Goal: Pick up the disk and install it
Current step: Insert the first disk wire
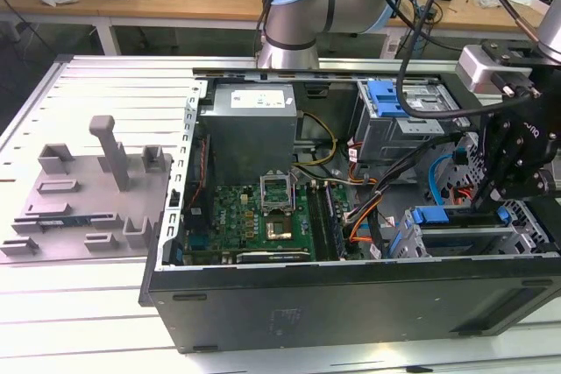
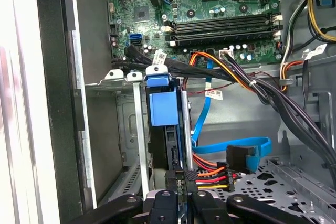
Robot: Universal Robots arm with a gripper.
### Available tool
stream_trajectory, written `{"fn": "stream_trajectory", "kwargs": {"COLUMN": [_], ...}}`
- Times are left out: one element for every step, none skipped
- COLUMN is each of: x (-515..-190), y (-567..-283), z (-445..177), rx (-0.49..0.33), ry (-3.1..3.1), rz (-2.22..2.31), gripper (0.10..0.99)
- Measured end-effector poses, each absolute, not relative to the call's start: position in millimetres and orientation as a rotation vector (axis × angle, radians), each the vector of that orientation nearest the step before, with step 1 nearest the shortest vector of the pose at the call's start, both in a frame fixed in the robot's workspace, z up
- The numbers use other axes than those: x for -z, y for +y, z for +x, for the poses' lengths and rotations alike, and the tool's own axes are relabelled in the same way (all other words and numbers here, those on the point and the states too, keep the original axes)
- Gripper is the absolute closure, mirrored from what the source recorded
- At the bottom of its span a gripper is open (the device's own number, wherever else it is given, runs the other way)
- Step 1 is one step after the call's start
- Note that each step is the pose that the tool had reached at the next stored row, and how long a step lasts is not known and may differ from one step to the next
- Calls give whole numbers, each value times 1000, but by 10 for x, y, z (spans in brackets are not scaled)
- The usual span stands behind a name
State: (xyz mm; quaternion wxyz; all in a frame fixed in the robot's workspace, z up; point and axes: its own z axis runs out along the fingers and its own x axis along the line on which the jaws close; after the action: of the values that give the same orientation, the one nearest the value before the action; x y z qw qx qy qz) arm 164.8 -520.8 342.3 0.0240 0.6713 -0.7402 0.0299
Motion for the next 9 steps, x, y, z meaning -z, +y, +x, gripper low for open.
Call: {"fn": "stream_trajectory", "kwargs": {"x": [-3421,-3419,-3417,-3412,-3408,-3406,-3405,-3401,-3398], "y": [-5208,-5208,-5208,-5208,-5208,-5208,-5208,-5208,-5208], "z": [1646,1645,1645,1645,1645,1645,1645,1645,1645], "rx": [-93,-93,-93,-93,-93,-93,-93,-92,-92], "ry": [-2291,-2291,-2290,-2291,-2291,-2291,-2291,-2290,-2290], "rz": [2077,2077,2077,2077,2077,2077,2077,2078,2078], "gripper": [918,918,918,918,918,918,918,918,918]}}
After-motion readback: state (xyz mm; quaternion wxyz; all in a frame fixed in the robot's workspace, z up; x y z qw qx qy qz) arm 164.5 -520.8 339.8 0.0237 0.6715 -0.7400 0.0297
